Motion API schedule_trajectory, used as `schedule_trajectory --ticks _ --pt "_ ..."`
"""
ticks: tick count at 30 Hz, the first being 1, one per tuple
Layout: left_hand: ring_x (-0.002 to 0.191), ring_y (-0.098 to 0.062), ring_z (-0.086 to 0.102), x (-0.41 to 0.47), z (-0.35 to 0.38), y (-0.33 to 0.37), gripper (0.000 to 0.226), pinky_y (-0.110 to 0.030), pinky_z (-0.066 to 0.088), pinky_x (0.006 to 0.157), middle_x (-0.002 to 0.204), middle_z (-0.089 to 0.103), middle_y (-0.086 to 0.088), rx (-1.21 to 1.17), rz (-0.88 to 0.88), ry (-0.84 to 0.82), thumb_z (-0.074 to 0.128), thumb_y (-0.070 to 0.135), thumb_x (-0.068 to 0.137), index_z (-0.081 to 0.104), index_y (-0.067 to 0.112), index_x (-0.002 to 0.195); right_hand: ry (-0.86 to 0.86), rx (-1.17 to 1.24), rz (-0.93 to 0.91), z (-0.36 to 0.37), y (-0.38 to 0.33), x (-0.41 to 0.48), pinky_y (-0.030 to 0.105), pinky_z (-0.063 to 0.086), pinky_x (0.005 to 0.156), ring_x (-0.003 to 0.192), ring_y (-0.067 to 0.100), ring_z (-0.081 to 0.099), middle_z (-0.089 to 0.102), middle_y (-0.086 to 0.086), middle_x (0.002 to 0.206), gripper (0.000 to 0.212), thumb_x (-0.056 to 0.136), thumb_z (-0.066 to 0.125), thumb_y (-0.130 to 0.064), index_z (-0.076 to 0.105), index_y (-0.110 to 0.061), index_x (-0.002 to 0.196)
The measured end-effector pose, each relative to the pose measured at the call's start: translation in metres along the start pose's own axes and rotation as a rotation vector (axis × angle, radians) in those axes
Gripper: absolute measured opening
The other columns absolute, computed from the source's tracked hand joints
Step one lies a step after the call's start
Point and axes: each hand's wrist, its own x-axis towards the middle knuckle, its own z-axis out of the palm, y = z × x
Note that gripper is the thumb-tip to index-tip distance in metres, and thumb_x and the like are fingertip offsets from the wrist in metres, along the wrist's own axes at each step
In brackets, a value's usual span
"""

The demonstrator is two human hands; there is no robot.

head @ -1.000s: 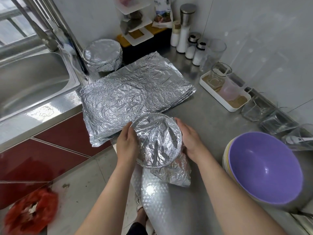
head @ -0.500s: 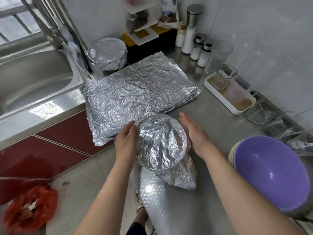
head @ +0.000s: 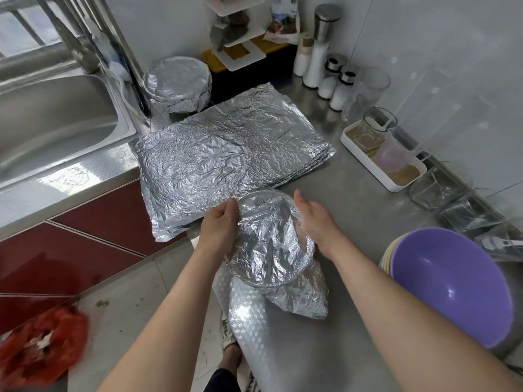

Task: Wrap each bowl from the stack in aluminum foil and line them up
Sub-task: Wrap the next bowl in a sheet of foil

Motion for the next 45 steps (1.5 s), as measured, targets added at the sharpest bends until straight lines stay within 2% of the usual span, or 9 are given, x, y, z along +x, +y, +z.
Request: schedule_trajectory --ticks 3,6,10,14,17,22,28,36,45 --pt "0.078 -0.019 0.060 0.007 -0.006 0.014 0.032 -0.024 0.045 0.069 0.096 0.068 -0.004 0.088 0.005 0.014 0.048 0.035 0.101 0.066 0.012 0.113 -0.022 0.047 -0.013 -0.007 -0.001 -0.001 0.024 0.024 0.105 0.139 0.016 0.034 0.045 0.000 0.145 0.048 0.104 0.032 -0.042 0.052 -0.013 0.137" --pt "0.105 -0.035 0.062 0.014 -0.006 0.026 0.044 -0.038 0.052 0.086 0.135 0.057 -0.011 0.199 0.041 -0.113 0.045 0.046 0.099 0.058 0.022 0.133 -0.049 0.074 -0.026 -0.008 -0.002 -0.002 0.024 0.024 0.101 0.134 0.009 0.035 0.047 -0.002 0.144 0.040 0.103 0.035 -0.040 0.057 -0.021 0.130" --pt "0.065 -0.004 0.066 0.017 0.003 0.026 0.042 -0.023 0.040 0.043 0.097 0.070 -0.005 0.188 0.010 -0.268 0.041 0.040 0.101 0.059 0.017 0.131 -0.052 0.005 -0.046 0.000 -0.003 0.001 0.023 0.027 0.100 0.132 0.011 0.038 0.043 0.004 0.149 0.048 0.103 0.038 -0.037 0.044 -0.009 0.142" --pt "0.033 -0.007 0.032 0.021 0.002 0.018 0.042 -0.019 0.030 0.034 0.046 0.046 0.007 0.214 0.003 -0.245 0.044 0.039 0.101 0.063 0.003 0.104 -0.035 -0.011 -0.081 0.004 -0.001 0.003 0.025 0.031 0.103 0.133 0.014 0.041 0.045 0.004 0.147 0.050 0.102 0.041 -0.038 0.044 -0.008 0.142" --pt "0.031 -0.008 0.035 0.022 0.006 0.021 0.044 -0.019 0.035 0.038 0.050 0.046 0.002 0.309 0.035 -0.220 0.042 0.039 0.102 0.058 0.003 0.083 -0.020 -0.029 -0.098 0.004 0.000 0.006 0.025 0.034 0.102 0.119 0.006 0.043 0.051 0.003 0.142 0.048 0.102 0.042 -0.038 0.048 -0.009 0.140" --pt "0.053 -0.006 0.067 0.030 0.008 0.028 0.027 -0.028 0.059 0.063 0.070 0.069 0.003 0.397 0.207 -0.136 0.053 0.031 0.100 0.069 0.016 0.117 0.115 -0.220 -0.253 0.000 0.007 0.010 0.018 0.040 0.095 0.116 0.005 0.054 0.061 -0.006 0.129 0.037 0.099 0.052 -0.035 0.059 -0.020 0.132" --pt "0.053 0.010 0.054 0.032 0.013 0.027 0.023 -0.015 0.036 0.053 0.058 0.057 0.024 0.716 0.468 -0.135 0.056 0.034 0.098 0.072 0.030 0.114 0.259 -0.528 -0.662 0.009 -0.005 0.014 0.033 0.056 0.080 0.090 0.015 0.069 0.074 -0.002 0.103 0.020 0.093 0.061 -0.021 0.074 -0.015 0.108" --pt "0.054 0.015 0.051 0.029 0.015 0.023 0.023 -0.006 0.035 0.051 0.065 0.062 0.014 0.760 0.531 -0.112 0.054 0.031 0.100 0.074 0.024 0.107 0.326 -0.616 -0.704 0.017 -0.001 0.017 0.040 0.057 0.069 0.082 0.023 0.069 0.075 0.002 0.095 0.021 0.094 0.060 -0.021 0.074 -0.015 0.108" --pt "0.092 -0.029 0.066 0.019 0.004 0.007 0.040 -0.034 0.044 0.071 0.099 0.073 -0.009 0.850 0.534 -0.105 0.042 0.037 0.103 0.049 0.028 0.141 0.329 -0.662 -0.704 0.018 -0.002 0.014 0.043 0.055 0.069 0.082 0.027 0.067 0.075 0.003 0.091 0.016 0.092 0.061 -0.018 0.074 -0.014 0.102"
